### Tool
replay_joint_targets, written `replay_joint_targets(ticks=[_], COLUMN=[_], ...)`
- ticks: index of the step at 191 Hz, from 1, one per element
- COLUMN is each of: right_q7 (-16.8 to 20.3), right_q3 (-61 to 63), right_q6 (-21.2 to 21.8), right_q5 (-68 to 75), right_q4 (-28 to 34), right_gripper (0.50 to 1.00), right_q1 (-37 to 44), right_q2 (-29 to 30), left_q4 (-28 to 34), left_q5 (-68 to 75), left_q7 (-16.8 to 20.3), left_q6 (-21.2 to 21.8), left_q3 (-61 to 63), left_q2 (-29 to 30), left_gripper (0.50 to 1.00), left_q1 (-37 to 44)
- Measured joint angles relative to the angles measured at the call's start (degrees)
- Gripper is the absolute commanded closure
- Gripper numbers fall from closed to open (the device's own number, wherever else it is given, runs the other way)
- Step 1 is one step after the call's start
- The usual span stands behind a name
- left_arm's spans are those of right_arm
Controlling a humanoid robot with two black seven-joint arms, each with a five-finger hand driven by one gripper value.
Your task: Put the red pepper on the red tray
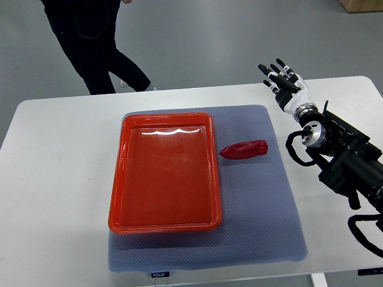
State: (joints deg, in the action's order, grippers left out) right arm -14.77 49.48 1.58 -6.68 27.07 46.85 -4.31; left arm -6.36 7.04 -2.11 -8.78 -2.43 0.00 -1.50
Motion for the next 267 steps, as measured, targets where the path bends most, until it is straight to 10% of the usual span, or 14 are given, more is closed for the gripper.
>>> replay_joint_targets(ticks=[267], right_q7=[0.09], right_q3=[-1.3], right_q6=[0.0], right_q5=[-1.96], right_q4=[0.43], right_gripper=[0.583], right_q1=[2.08], right_q2=[-2.77], left_q4=[0.03], left_q5=[-0.01], left_q7=[0.18], left_q6=[0.0], left_q3=[0.27], left_q2=[0.0], left_gripper=[0.5], left_q1=[-0.52])
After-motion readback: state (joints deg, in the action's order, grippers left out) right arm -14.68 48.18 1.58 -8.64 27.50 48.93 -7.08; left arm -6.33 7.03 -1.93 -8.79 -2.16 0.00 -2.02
